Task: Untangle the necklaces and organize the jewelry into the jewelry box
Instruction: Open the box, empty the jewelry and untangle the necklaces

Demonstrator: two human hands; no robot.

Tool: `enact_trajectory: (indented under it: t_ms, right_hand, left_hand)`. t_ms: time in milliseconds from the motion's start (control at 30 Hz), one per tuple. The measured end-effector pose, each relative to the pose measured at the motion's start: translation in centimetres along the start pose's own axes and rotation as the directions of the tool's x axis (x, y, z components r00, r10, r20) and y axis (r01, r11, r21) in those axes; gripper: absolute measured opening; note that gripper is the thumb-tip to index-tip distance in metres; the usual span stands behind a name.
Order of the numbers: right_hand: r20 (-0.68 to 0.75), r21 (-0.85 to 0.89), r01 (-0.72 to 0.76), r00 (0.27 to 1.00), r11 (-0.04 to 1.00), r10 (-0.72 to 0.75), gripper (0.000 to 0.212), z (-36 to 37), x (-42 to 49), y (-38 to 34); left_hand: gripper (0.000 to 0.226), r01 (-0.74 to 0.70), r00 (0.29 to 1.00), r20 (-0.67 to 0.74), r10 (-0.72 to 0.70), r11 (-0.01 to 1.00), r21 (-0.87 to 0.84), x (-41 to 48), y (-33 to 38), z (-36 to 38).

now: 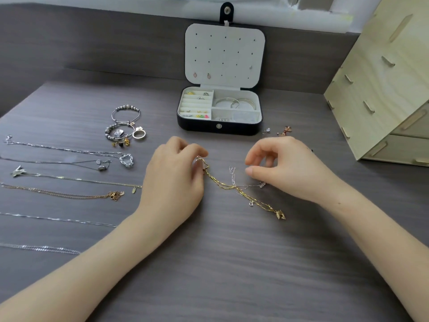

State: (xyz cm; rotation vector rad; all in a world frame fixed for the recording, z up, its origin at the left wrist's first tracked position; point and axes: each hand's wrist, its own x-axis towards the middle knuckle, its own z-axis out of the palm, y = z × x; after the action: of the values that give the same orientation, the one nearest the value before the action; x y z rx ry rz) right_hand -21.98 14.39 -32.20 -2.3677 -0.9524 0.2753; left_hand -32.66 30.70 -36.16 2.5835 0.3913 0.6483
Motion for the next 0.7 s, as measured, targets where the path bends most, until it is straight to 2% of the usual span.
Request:
enact_trajectory:
  t_ms: [100, 167, 267, 367, 467, 600, 700]
  right_hand:
    - [0.068, -0.144, 0.004, 0.998, 0.99, 0.006, 0.012, -1.0, -1.0, 0.9]
    - [0.057, -0.202, 0.039, 0.998, 0.979, -0.028, 0.014, -1.1, -1.6, 1.4]
    - [-0.001, -0.137, 0.107, 0.994, 0.985, -0.108, 0.011, -1.1, -2.8, 1.3]
    - [0.086, -0.163, 0.176, 0.983, 0.971, -0.164, 0.017, -0.6, -3.8, 0.6]
    - [0.109, -0.259, 0.156, 0.985, 0.953, -0.132, 0.019, -0.2, -4.4, 0.4]
    - [0.116, -0.281, 0.08, 0.992, 0.956, -0.049, 0.015, -0.6, -4.7, 0.7]
    - [0.132, -0.323, 0.083, 0.99, 0.943, -0.043, 0.011, -0.5, -4.5, 0.9]
  left_hand:
    - [0.037, -0.297, 0.942, 0.144, 0.303, 0.953, -0.062, -0.3, 0.6, -0.2]
    - [0.044, -0.404, 0.879, 0.234, 0.415, 0.91, -0.093, -0.6, 1.0, -0.2]
    - [0.049, -0.433, 0.852, 0.279, 0.443, 0.896, -0.102, -0.9, 1.4, -0.1]
    - [0.055, -0.45, 0.846, 0.274, 0.458, 0.888, -0.093, -0.9, 1.9, -0.2]
    - [0.061, -0.506, 0.81, 0.315, 0.495, 0.861, -0.051, -1.3, 2.1, -0.3]
    - [0.066, -0.552, 0.773, 0.385, 0.504, 0.834, 0.016, -2.1, 1.3, -0.4]
    - [0.07, -0.569, 0.758, 0.404, 0.512, 0.822, 0.028, -2.3, 0.8, -0.7]
